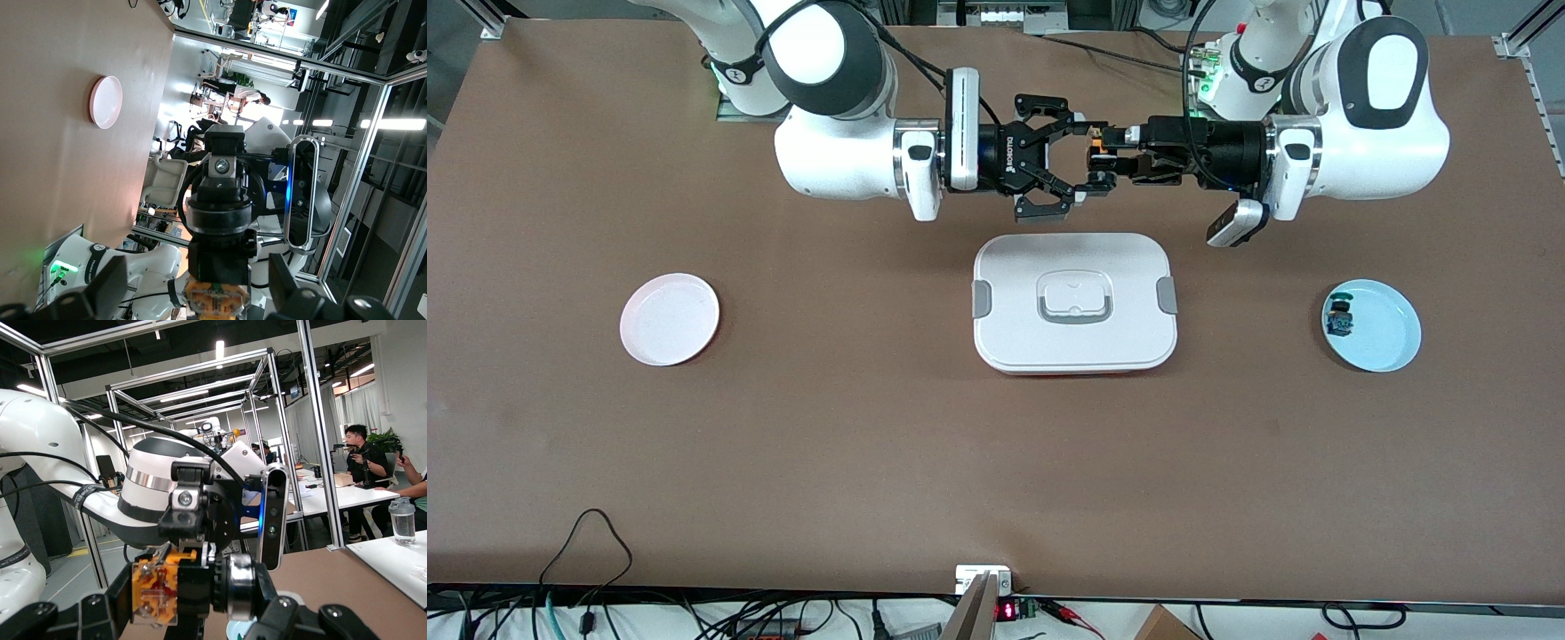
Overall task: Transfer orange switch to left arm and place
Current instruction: 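Grasp the orange switch with the left gripper beside the right gripper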
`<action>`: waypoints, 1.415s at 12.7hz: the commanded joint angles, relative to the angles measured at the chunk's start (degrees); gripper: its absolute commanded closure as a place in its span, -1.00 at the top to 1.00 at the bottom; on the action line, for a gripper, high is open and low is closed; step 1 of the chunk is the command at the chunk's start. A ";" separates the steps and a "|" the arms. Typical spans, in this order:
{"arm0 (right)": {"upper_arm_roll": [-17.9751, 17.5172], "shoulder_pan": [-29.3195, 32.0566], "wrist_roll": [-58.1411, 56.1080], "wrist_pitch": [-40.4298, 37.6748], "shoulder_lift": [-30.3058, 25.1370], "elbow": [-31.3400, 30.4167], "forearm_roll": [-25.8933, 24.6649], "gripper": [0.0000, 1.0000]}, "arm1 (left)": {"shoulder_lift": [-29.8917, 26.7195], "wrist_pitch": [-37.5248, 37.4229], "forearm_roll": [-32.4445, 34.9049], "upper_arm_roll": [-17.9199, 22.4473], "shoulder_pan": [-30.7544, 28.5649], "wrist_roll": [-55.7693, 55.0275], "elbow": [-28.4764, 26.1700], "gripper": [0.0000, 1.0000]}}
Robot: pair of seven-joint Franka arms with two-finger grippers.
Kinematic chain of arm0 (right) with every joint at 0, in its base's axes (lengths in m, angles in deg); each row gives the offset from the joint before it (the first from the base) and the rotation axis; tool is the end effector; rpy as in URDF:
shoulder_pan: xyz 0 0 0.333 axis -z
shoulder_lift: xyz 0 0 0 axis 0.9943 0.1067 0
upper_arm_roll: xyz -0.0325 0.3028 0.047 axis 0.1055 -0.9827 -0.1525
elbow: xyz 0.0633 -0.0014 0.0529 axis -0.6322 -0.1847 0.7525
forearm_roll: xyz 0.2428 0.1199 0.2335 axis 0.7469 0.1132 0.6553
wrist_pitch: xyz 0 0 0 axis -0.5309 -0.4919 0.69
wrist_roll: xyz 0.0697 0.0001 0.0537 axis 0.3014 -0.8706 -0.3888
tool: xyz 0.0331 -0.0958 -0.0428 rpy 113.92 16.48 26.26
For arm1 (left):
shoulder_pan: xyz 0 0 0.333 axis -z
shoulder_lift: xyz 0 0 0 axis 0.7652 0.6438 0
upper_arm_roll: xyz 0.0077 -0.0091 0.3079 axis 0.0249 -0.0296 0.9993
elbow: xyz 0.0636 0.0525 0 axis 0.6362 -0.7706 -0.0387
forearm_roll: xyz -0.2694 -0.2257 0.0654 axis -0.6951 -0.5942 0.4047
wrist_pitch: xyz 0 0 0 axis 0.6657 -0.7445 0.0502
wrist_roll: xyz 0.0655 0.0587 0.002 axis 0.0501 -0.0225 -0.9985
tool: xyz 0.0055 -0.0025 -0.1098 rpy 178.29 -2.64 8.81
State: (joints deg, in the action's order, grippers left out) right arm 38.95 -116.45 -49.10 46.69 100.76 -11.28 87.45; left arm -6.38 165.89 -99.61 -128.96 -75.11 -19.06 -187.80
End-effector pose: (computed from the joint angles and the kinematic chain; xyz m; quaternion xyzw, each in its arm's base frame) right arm 0.4749 0.4617 0.4929 -0.5454 -0.4496 -0.4438 0.5508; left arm 0.4678 -0.2204 0.5022 0.7298 0.0739 -0.0986 0.6725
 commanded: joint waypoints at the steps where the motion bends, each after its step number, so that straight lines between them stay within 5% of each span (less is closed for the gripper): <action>1: 0.08 -0.21 -1.68 -0.30 0.24 0.43 1.34 -0.98 | -1.38 0.26 -2.11 -0.41 -0.65 0.32 -1.03 0.68; 3: 0.08 -0.21 -1.68 -0.30 0.24 0.43 1.34 -0.98 | -1.29 0.26 -3.07 -0.32 -0.83 0.32 -0.76 0.25; 4: 0.08 -0.21 -1.68 -0.30 0.24 0.25 1.25 -0.98 | -1.20 0.26 -3.16 -0.32 -0.83 0.32 -0.50 -0.25; 7: 0.08 -0.30 -1.77 -0.30 0.33 -0.01 1.25 -0.97 | -1.29 -0.09 -3.07 -0.32 -0.83 0.41 -0.41 -0.95; 11: 0.08 -0.30 -1.77 -0.56 0.15 -0.28 1.25 -0.90 | -1.20 -1.32 -3.07 -0.06 -1.09 0.93 -0.32 -1.00; 12: 0.08 -0.21 -1.33 -0.74 0.06 -0.54 1.69 -0.31 | -1.02 -1.41 -2.99 0.11 -1.09 1.20 -0.32 -1.00; 13: 0.08 -0.21 -1.68 -0.91 -0.20 -0.98 1.87 0.99 | -0.94 -2.37 -2.64 0.38 -1.18 1.29 -0.06 -1.00; 18: 0.17 0.32 -1.59 -1.87 -0.81 -1.42 1.87 1.00 | -0.76 -9.56 -1.24 0.64 -8.01 0.41 1.08 -1.00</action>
State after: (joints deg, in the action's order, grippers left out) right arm 38.95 -116.43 -49.19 46.02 100.99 -11.50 87.95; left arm -6.42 160.04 -101.28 -128.14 -79.64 -18.64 -187.04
